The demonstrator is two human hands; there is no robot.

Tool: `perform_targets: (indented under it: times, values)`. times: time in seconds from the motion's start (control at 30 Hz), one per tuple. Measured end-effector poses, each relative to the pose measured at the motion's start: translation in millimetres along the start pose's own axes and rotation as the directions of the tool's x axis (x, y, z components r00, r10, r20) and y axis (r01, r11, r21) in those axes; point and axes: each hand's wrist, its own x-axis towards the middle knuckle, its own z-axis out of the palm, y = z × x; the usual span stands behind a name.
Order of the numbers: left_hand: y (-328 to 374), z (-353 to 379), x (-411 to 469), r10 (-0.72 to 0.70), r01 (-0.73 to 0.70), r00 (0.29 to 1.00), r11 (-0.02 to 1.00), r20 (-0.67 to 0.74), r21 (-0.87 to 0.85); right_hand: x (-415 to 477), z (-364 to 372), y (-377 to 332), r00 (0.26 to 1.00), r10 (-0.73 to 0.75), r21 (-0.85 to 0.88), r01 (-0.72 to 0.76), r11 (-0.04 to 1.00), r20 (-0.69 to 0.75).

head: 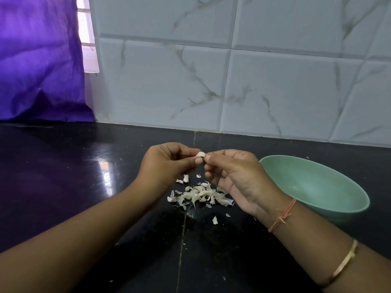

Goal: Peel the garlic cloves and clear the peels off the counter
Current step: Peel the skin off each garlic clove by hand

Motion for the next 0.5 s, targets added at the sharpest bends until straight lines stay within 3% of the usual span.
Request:
perform_targets:
  times: [0.3, 0.5]
  values:
    - [4.7, 1.0, -1.7, 0.103, -0.101, 0.995, 0.979, -0.001, 0.175, -0.4, -0.7, -1.9, 0.997, -0.082, -0.156, 0.08, 0.984, -0.005]
    - [3.2, 2.1, -1.7, 0.061, -0.062, 0.998, 0.991, 0.014, 0.12, -1.9, -0.5, -2.5, 0.995, -0.097, -0.152, 0.093, 0.984, -0.013]
